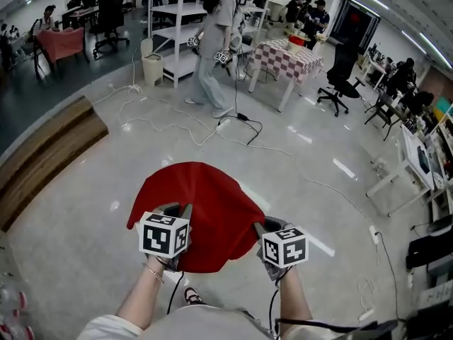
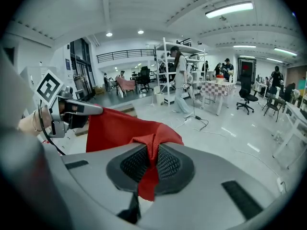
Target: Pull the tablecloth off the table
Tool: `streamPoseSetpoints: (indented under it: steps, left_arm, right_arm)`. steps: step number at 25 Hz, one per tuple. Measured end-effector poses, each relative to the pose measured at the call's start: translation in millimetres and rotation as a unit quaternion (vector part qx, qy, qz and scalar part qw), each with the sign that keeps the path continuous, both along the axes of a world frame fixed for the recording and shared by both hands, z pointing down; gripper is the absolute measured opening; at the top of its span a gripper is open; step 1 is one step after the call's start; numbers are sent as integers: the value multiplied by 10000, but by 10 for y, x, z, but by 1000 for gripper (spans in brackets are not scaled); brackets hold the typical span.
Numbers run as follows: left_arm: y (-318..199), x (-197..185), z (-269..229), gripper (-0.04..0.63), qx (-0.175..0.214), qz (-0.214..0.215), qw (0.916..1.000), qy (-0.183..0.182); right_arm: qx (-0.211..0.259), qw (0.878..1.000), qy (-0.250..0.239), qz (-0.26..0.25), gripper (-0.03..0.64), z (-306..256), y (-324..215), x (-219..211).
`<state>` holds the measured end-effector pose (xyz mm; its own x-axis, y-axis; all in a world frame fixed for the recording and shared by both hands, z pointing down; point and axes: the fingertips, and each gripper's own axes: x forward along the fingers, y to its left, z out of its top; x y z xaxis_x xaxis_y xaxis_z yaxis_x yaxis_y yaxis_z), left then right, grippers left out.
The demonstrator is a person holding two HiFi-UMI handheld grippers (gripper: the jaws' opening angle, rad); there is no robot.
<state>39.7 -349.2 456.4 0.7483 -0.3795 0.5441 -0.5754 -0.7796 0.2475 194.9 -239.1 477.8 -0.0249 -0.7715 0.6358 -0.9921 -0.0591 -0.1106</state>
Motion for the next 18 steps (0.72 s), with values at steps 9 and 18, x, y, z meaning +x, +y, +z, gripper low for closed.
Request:
streamPoseSetpoints:
  steps: [9, 18]
  left_arm:
    - [198, 228, -223, 18, 313, 60, 9993, 180]
    - [636, 465, -293, 18, 358, 158, 9991, 186]
  right_arm:
    - [243, 9996, -52, 105, 31, -103, 251, 141]
    - [378, 9989, -138, 231, 31, -159, 702, 331]
